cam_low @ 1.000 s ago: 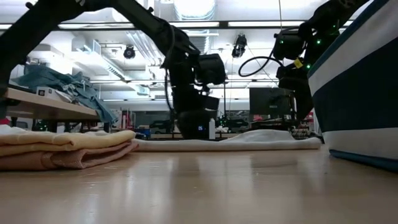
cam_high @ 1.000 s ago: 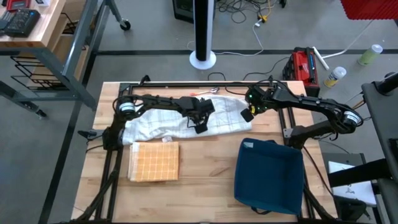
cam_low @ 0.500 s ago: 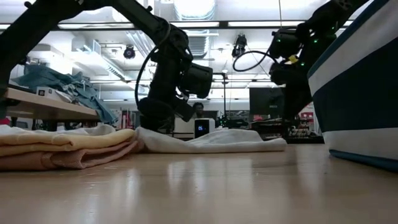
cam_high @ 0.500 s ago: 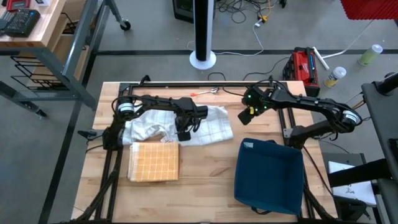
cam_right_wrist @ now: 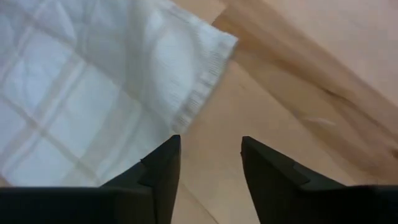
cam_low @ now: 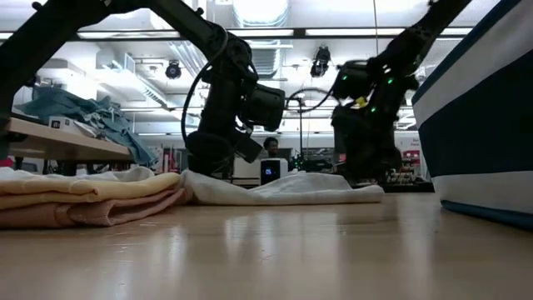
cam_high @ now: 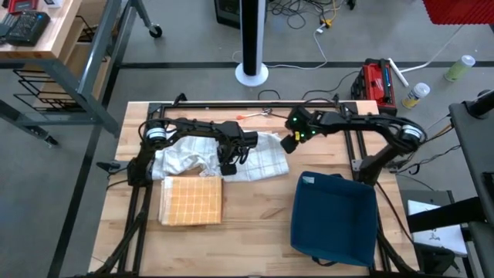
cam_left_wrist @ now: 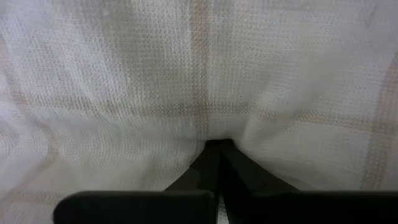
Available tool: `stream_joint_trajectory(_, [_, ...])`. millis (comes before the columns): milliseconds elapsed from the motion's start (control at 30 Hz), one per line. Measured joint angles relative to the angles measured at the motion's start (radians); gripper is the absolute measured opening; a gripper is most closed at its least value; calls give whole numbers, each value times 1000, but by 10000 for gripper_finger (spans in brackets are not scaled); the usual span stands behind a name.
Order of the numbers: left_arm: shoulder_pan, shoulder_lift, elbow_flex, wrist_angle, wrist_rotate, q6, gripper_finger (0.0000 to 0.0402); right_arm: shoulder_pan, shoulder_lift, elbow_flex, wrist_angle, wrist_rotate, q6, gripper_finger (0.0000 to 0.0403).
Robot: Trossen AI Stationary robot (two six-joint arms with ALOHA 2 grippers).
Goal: Fold towel
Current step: Fold the white towel
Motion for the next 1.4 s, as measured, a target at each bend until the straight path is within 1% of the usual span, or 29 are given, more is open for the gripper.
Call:
stream_joint_trajectory(67, [0,0,0,2,0,0,0,15,53,23,13,-5,-11,172])
stream_joint_trajectory(167, [0,-1,0,24,-1,0,0,29,122,62,6,-42,-46,185])
stream_joint_trajectory(300, [-1,-2,0,47,-2,0,0,37,204,123,21,-61,-62,195])
stream_joint_trajectory(367, [-1,-3,2,66,-3,0,0,39,240,151,34,-110,-99,196])
stream_joint_trajectory(400, [-2,-3,1,72,-4,0,0,42,254,168,36,-156,-117,196])
stream_joint_trajectory(467, [-2,-4,2,86,-6,-3,0,51,274,203,40,-247,-158,194])
stream_joint_trajectory(533, [-2,-4,2,90,-7,-6,0,68,284,232,43,-299,-189,190])
stream_joint_trajectory(667, [-2,-4,2,90,-9,-18,0,129,279,271,28,-303,-252,177])
stream_joint_trajectory(767, [-2,-4,0,93,-13,-18,0,190,267,300,-25,-300,-280,167])
stream_joint_trajectory(800, [-3,-4,0,93,-17,-19,0,205,264,307,-54,-275,-285,164])
stream_joint_trajectory(833, [-3,-4,-1,93,-19,-19,0,221,262,316,-76,-209,-283,160])
stream_joint_trajectory(867, [-2,-4,-1,93,-19,-19,0,235,260,323,-96,-120,-282,157])
stream_joint_trajectory(967, [-2,-4,0,97,-17,-21,0,255,251,334,-150,192,-241,150])
stream_joint_trajectory(1000, [-2,-4,0,103,-17,-22,0,255,248,334,-169,270,-221,148])
stream_joint_trajectory(1033, [-2,-4,1,107,-16,-22,0,247,243,332,-180,314,-209,146])
stream_joint_trajectory(1067, [-2,-4,1,110,-16,-22,0,238,237,329,-181,316,-213,145])
stream_joint_trajectory(1133, [-2,-4,1,110,-16,-22,0,227,224,328,-167,249,-229,142])
stream_joint_trajectory(1200, [-1,-4,1,111,-16,-21,0,225,221,328,-119,146,-238,140])
stream_joint_trajectory(1367, [-1,-4,0,112,-18,-17,0,234,214,325,-65,-182,-301,132])
stream_joint_trajectory(1400, [-2,-6,-3,116,-18,-17,0,242,210,325,-74,-222,-301,130])
